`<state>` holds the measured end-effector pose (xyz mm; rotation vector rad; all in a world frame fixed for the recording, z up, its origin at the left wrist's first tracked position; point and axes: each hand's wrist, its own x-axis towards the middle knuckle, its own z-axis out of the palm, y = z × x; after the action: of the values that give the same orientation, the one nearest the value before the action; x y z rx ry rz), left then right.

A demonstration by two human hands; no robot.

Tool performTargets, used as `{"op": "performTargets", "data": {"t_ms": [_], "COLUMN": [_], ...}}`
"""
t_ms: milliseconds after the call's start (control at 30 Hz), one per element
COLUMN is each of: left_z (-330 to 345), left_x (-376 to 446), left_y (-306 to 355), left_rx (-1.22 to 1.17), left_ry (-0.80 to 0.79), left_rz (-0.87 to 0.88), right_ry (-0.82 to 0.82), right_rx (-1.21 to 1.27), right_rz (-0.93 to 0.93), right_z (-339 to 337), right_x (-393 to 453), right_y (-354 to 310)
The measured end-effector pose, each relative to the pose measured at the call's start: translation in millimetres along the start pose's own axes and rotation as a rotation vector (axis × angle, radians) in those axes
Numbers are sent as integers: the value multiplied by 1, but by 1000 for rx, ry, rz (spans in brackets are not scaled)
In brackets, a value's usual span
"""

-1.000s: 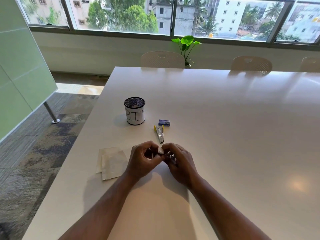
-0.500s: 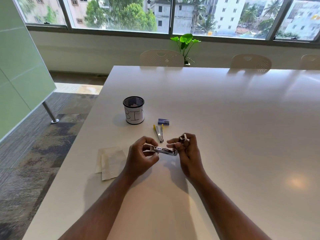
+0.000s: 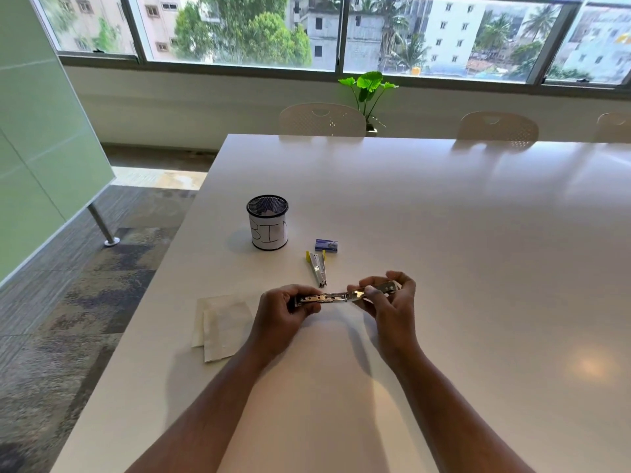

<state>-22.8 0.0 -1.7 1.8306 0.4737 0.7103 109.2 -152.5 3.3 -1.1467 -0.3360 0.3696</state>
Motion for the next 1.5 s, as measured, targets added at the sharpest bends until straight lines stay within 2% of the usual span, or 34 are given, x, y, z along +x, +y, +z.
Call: {"op": "performTargets", "data": {"t_ms": [167,400,500,600,700,767,833,933,1033,1133,1500], "left_z": [-3,-6,-8,-9,-9,-9,-8,-6,-4,-3,0], "left_x": [0,0,0,0,-1,0,0,-2,-3,-3,-3], "left_y": [2,4,6,6,4,3,2,1,2,1,-2], "left_rx": [-158,-413,-453,-477,-490,-487,-470,-412,-354,-332,-223], "left_ry": [38,-18,-22,-23,-38,-58,-87,-144,-201,-241,-285], "left_rz": [-15,-99,-118,-126,-129,-126,-112,-72,-9,24,20], "right_ry": [46,100,112,107,126,73,-36,-192,-278,-258,-214], "right_rx": [-135,-192,-325,-494,-770,-899,-980,-1115,-1244,-1254,-1283], "right_rz": [21,-8,-53,-176,-495,-652,-696,-706,-642,-566,-495], "right_z": [0,4,3,4,6,9,13,18,19,20,20], "right_x": [3,3,0,-5,-10,-12,-15,-17,-19,-20,-23], "right_y": [0,-1,-1,-3,-2,-1,2,6,10,7,1]}}
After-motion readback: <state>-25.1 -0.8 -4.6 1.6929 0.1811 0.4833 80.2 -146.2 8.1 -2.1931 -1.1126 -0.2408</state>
